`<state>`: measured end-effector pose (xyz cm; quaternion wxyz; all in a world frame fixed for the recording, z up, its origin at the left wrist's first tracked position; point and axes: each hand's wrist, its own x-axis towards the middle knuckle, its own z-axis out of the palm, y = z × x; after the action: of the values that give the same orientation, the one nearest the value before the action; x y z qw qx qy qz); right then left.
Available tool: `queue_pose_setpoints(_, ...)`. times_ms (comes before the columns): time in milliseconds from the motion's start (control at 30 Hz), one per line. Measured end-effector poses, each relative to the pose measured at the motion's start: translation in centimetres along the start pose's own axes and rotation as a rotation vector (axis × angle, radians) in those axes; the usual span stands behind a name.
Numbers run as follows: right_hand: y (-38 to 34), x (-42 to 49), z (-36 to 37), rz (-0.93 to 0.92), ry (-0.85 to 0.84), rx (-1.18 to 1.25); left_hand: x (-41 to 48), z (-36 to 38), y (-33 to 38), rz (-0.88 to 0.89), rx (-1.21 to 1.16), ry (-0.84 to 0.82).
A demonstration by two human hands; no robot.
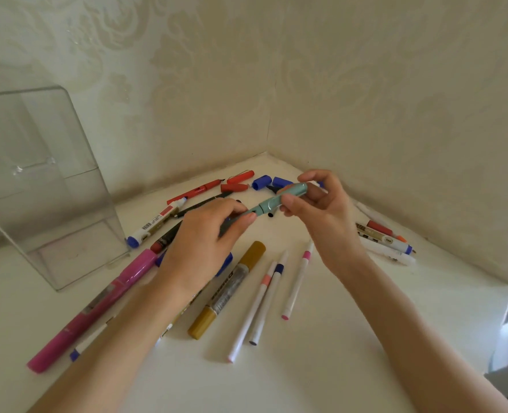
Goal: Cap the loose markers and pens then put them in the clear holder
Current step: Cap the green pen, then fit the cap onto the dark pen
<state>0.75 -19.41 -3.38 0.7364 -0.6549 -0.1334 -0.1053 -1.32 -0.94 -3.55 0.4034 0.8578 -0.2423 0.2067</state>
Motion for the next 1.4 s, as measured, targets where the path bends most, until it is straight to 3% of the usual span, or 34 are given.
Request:
queue_pose_setpoints(133,0.8,-0.6,1.7,-0.005,0.157,0.111,-0.3,0.6,0.5,-0.088,-0.043,0.084)
queue_pose_setpoints(333,0.0,-1.0,1.7,0.055,0.175,0.067,-0.4,0.8,0.5,-0.127,-0.074,0.052)
queue_pose_setpoints(500,-2.4,-0.3,-1.1,0.177,0.208,-0.213,0.9,0.4,0.7,-0.153,-0.018,-0.119)
queue_pose_setpoints(700,-0.9,-2.5,-3.0,0.332,0.187,-0.488,0.8,-1.0,-2.5,-0.348,0.062,-0.033)
queue_pose_setpoints(867,0.5,-3.2,-2.2,0.358,0.052,-0.761,2.3,1.4,-1.5,-0.252,0.111,-0.160)
queue_pose_setpoints(1000,1.2,-3.4,-2.0,0.293,-0.078,-1.004,5.8,4.5,-0.9,-0.212,0.204,-0.109)
queue_pose_setpoints(1200,1.6,-3.6,-2.0,0.248,-0.044,-0.933,8.9,8.5,-1.4,-0.363,0.584,-0.243)
queue_pose_setpoints(1400,1.5,-3.5,-2.6,0.222,0.008,-0.874,8.2,8.2,-2.1,-0.364,0.602,-0.275)
